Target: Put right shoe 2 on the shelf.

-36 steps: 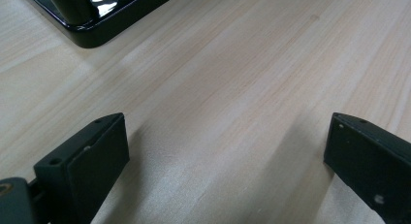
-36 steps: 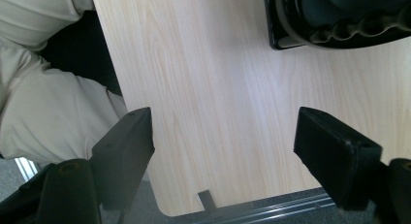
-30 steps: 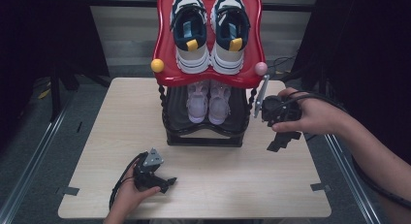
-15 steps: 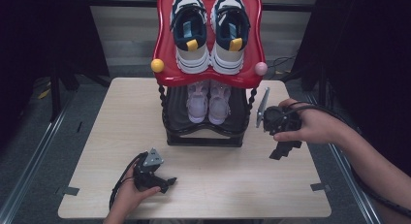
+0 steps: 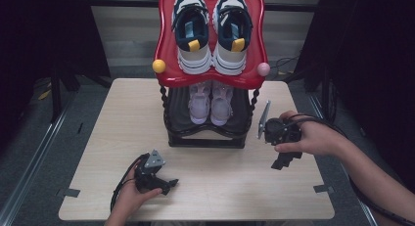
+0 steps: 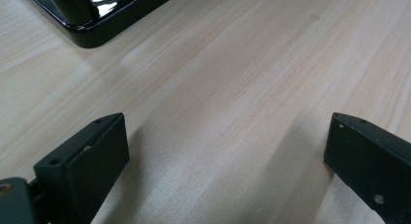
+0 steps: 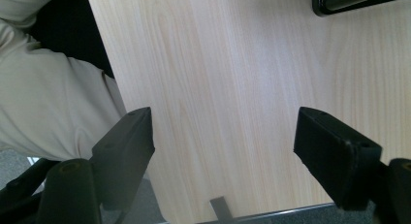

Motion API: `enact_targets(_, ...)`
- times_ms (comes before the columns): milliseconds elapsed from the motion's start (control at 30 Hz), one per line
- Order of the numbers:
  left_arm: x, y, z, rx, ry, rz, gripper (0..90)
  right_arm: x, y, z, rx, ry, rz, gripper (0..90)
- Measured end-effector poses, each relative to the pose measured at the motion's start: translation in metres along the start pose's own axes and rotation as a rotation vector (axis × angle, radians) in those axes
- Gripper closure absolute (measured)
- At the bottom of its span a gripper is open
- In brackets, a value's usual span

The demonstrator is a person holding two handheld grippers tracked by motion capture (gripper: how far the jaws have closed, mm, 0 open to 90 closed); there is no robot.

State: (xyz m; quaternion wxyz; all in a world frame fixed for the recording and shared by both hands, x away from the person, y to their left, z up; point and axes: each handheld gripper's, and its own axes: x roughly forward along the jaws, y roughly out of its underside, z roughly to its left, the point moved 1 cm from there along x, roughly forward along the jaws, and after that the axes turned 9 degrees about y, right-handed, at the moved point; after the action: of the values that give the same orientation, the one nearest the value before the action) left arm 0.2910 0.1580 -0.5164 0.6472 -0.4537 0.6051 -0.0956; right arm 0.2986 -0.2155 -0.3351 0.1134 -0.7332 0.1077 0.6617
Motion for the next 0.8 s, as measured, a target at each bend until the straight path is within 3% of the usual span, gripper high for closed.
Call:
enact_targets(67,0.0,0.0,0.0,0.0,-0.003,-0.001,1.8,0.004,0.0,0.0,-0.003,-0.005,-0.009,21.9)
enact_targets(133,0.0,0.0,0.0,0.0,-0.003,0.0,1.8,0.008,0.001,0.002,0.024,-0.01,0.007,21.9)
enact_targets(233,0.0,0.0,0.0,0.0,-0.003,0.0,1.8,0.017,0.003,0.002,0.013,-0.016,-0.011,21.9)
enact_targets(267,0.0,0.0,0.0,0.0,-0.004,0.0,1.8,0.02,0.004,0.003,0.034,-0.023,0.012,21.9)
enact_targets(333,0.0,0.0,0.0,0.0,-0.003,0.0,1.8,0.026,0.005,0.001,0.012,-0.025,-0.011,21.9)
enact_targets(400,0.0,0.0,0.0,0.0,-0.004,0.0,1.8,0.031,0.007,0.003,0.035,-0.027,0.007,21.9)
enact_targets(467,0.0,0.0,0.0,0.0,-0.004,0.0,1.8,0.036,0.008,0.002,0.024,-0.034,-0.017,21.9)
enact_targets(533,0.0,0.0,0.0,0.0,-0.004,0.0,1.8,0.039,0.009,0.004,0.044,-0.035,0.006,21.9)
enact_targets(600,0.0,0.0,0.0,0.0,-0.003,0.0,1.8,0.044,0.01,0.003,0.027,-0.038,-0.016,21.9)
enact_targets(700,0.0,0.0,0.0,0.0,-0.004,-0.001,1.8,0.049,0.013,0.005,0.063,-0.041,-0.012,21.9)
enact_targets(800,0.0,0.0,0.0,0.0,-0.004,-0.004,1.8,0.056,0.015,0.005,0.056,-0.043,-0.034,21.9)
